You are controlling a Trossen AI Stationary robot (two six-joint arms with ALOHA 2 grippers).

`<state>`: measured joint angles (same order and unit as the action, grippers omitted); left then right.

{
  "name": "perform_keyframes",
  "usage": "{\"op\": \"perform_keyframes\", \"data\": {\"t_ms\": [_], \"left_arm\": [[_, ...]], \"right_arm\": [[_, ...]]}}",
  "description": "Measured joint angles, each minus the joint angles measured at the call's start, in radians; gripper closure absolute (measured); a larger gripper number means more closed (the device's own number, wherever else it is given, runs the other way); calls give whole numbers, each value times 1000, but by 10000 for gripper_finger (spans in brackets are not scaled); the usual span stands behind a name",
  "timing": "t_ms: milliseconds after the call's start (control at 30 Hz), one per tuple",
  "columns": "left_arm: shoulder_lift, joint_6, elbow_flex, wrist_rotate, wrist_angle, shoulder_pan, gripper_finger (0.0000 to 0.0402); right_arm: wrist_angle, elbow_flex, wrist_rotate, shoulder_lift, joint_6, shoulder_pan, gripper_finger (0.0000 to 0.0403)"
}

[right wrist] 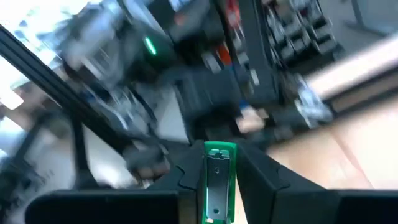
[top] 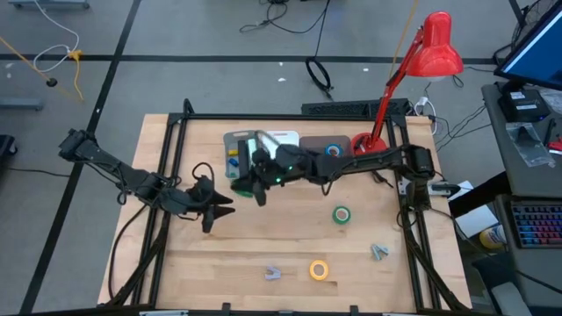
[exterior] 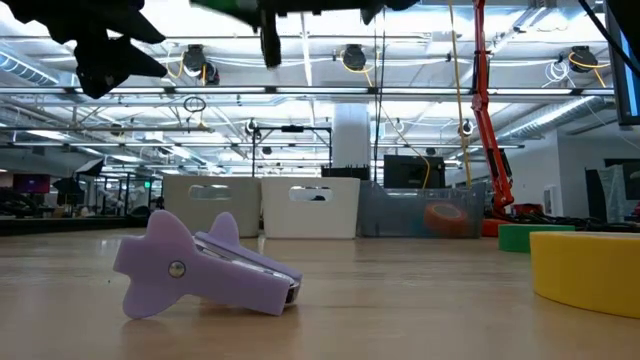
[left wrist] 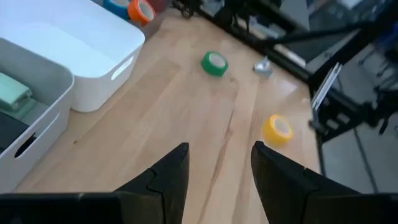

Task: Pick and place Stapler, Stapler remover, tape
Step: Put the small green stapler into the grey bin

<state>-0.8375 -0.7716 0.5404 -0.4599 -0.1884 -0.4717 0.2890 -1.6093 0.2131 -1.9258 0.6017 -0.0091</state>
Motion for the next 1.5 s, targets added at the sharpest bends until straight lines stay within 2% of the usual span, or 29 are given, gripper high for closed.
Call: {"op": "perform_keyframes", "data": {"t_ms": [167,367,533,867,1067,1267,1500], "left_arm": [[0,6,0,-44,90,0,229],[0,116,0,-152,278,0,229],[-8,171,1,-250,367,0,229],[-191,237,2,-460,630,2,229],[-240,322,2,-554,791,2,229],[-241,419,2,-573,896,17,229],[-241,409,2,-572,915,44,229]], "right_arm": [[114,-1,1,-1,15,-20,344],[237,-1,-4,1,14,-25,344],[269,-1,-47,-1,-13,-25,344],[306,-1,-60,-1,-48,-25,344],[306,-1,-60,-1,-62,-25,344],[305,-1,-60,-1,-61,-25,344],[304,-1,-56,-1,-64,-22,344]]}}
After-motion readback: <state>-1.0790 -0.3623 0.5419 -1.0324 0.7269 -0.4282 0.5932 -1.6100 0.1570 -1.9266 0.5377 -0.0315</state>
